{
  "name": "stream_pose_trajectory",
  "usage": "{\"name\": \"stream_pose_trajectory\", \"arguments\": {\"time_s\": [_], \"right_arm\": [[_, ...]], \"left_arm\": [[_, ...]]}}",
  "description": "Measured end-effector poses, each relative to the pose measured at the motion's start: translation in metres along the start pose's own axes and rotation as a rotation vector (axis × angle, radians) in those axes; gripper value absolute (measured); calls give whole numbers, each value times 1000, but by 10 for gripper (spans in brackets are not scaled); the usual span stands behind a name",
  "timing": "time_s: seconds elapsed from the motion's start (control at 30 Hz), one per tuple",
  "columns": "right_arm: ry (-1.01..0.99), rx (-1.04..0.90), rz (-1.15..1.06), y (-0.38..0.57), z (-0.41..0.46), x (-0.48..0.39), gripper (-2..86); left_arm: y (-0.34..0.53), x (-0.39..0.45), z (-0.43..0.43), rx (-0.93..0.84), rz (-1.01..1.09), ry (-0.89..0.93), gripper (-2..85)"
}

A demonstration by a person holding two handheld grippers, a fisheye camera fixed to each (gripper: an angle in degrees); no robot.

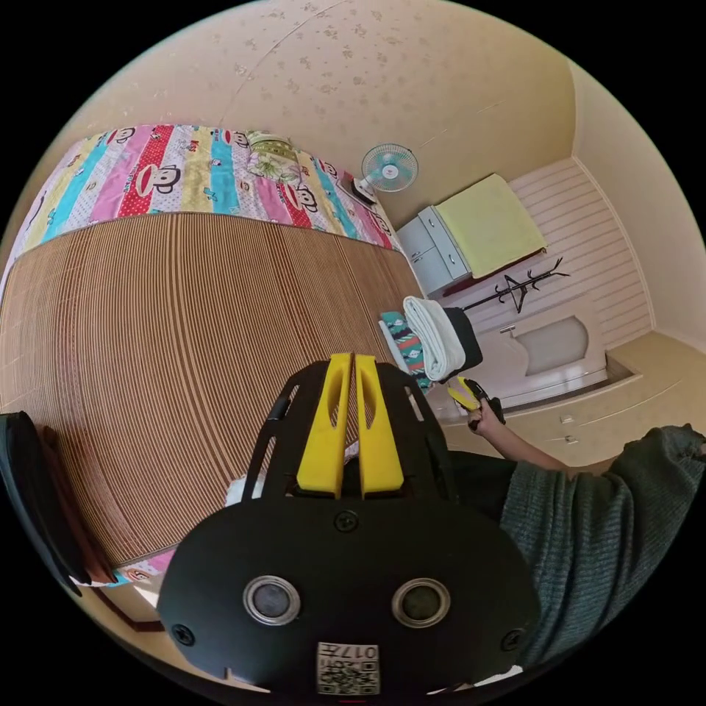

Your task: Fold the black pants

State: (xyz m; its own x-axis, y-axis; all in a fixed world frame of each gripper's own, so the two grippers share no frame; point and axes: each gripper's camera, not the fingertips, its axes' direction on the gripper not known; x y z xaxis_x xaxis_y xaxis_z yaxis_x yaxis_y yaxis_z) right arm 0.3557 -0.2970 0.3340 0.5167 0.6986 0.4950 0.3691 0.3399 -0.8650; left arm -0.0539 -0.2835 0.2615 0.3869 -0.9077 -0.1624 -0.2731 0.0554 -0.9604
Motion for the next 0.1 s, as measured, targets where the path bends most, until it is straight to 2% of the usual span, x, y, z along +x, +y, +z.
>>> {"name": "stream_pose_trajectory", "arguments": {"time_s": [0.1], "right_arm": [[-8, 79, 69, -25, -16, 11, 154]], "left_arm": [[4, 16, 24, 9, -34, -28, -10]]}}
